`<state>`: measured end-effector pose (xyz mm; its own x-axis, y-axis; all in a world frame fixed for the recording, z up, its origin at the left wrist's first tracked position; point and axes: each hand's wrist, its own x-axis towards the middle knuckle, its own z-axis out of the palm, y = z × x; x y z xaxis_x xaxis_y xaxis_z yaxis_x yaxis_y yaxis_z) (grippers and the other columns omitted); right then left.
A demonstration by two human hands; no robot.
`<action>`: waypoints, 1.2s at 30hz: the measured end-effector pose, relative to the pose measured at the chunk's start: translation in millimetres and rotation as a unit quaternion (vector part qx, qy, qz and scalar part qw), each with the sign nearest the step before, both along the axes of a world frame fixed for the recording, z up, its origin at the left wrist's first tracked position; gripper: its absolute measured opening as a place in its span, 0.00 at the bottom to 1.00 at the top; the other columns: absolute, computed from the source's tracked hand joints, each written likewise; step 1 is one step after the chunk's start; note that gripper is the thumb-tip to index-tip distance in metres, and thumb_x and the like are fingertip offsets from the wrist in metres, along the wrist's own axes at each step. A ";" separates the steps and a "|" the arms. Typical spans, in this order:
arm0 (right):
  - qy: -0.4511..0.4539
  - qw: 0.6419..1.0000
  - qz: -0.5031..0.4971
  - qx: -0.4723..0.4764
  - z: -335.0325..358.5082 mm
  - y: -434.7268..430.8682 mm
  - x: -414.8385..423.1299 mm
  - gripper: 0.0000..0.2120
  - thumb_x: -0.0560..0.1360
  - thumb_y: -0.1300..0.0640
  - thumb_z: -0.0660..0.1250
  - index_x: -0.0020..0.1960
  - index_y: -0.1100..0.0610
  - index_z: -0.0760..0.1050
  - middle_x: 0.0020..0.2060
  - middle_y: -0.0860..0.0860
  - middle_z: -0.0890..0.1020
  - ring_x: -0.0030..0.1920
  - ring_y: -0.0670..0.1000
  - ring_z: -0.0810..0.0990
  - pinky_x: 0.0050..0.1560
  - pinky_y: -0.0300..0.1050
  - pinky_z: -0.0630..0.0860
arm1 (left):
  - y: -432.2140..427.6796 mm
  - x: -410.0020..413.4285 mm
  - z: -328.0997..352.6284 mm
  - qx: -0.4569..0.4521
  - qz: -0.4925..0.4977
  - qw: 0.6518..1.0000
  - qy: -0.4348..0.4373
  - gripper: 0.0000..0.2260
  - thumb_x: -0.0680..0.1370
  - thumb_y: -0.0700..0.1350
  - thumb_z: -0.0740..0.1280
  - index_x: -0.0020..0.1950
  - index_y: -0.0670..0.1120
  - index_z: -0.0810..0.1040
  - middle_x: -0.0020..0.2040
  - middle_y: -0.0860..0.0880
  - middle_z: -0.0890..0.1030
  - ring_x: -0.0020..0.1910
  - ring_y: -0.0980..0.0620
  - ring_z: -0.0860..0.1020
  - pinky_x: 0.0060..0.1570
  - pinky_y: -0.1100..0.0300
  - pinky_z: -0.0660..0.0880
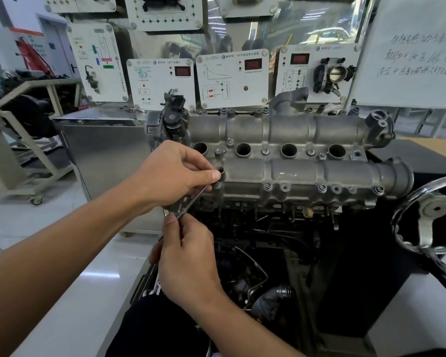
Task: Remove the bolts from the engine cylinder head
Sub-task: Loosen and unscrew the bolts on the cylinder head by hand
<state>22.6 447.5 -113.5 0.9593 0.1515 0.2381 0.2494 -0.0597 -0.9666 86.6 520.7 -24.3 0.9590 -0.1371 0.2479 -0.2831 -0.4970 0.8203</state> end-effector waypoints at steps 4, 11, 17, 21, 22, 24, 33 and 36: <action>-0.016 0.999 0.004 -0.028 -2.1 -7.8 -1.8 0.17 0.84 0.51 0.54 0.40 0.55 0.70 0.26 0.51 0.78 0.35 0.51 0.78 0.43 0.53 0.78 | -1.6 0.6 -5.8 -0.023 0.037 0.999 0.030 0.06 0.75 0.46 0.74 0.41 0.45 0.87 0.36 0.45 0.86 0.32 0.55 0.83 0.32 0.65 0.77; -0.021 0.997 0.025 -0.074 -6.8 -37.7 -6.0 0.18 0.84 0.50 0.53 0.38 0.53 0.68 0.25 0.51 0.78 0.24 0.45 0.75 0.31 0.40 0.69 | -9.7 1.5 -7.9 -0.064 0.056 0.995 0.057 0.08 0.75 0.45 0.75 0.39 0.42 0.86 0.36 0.43 0.86 0.36 0.53 0.86 0.29 0.65 0.79; -0.036 0.989 0.040 -0.139 -2.1 -60.1 -2.0 0.20 0.84 0.49 0.54 0.35 0.53 0.69 0.26 0.53 0.80 0.22 0.43 0.73 0.26 0.39 0.69 | -7.9 2.7 -13.6 -0.058 0.064 0.995 0.044 0.09 0.75 0.47 0.75 0.36 0.45 0.86 0.35 0.44 0.86 0.41 0.49 0.86 0.41 0.56 0.83; -0.028 0.974 0.058 -0.216 9.6 -71.4 -0.2 0.20 0.84 0.50 0.55 0.35 0.55 0.68 0.27 0.53 0.81 0.20 0.42 0.73 0.22 0.35 0.67 | -8.8 1.3 -13.5 -0.059 0.066 0.995 0.048 0.10 0.75 0.49 0.74 0.37 0.44 0.86 0.35 0.46 0.86 0.38 0.52 0.86 0.35 0.61 0.81; -0.034 0.966 0.059 -0.248 13.4 -77.2 0.9 0.20 0.84 0.50 0.55 0.35 0.57 0.69 0.28 0.55 0.82 0.22 0.44 0.74 0.23 0.37 0.69 | -9.4 0.6 -14.3 -0.059 0.067 0.995 0.046 0.10 0.75 0.49 0.74 0.38 0.44 0.86 0.35 0.46 0.86 0.38 0.52 0.86 0.35 0.61 0.81; -0.049 0.945 0.058 -0.317 23.7 -92.4 3.3 0.20 0.84 0.50 0.55 0.37 0.59 0.71 0.30 0.56 0.83 0.26 0.50 0.78 0.28 0.42 0.73 | -10.7 0.3 -15.7 -0.053 0.075 0.995 0.043 0.09 0.75 0.50 0.74 0.40 0.45 0.86 0.36 0.46 0.86 0.38 0.51 0.86 0.37 0.58 0.83; -0.216 0.789 -0.040 -0.574 102.8 -177.0 48.2 0.12 0.82 0.53 0.61 0.45 0.56 0.79 0.38 0.52 0.82 0.38 0.55 0.80 0.45 0.54 0.79 | -13.5 1.6 -3.3 0.127 0.111 0.985 -0.021 0.18 0.78 0.57 0.68 0.37 0.46 0.86 0.28 0.49 0.84 0.30 0.51 0.83 0.33 0.58 0.82; -0.293 0.724 -0.062 -0.622 123.4 -181.1 73.0 0.13 0.83 0.53 0.57 0.51 0.55 0.79 0.46 0.53 0.83 0.46 0.57 0.80 0.49 0.55 0.78 | -11.8 1.3 6.8 0.224 0.119 0.964 -0.075 0.19 0.79 0.56 0.66 0.37 0.45 0.85 0.28 0.47 0.82 0.22 0.57 0.77 0.33 0.59 0.79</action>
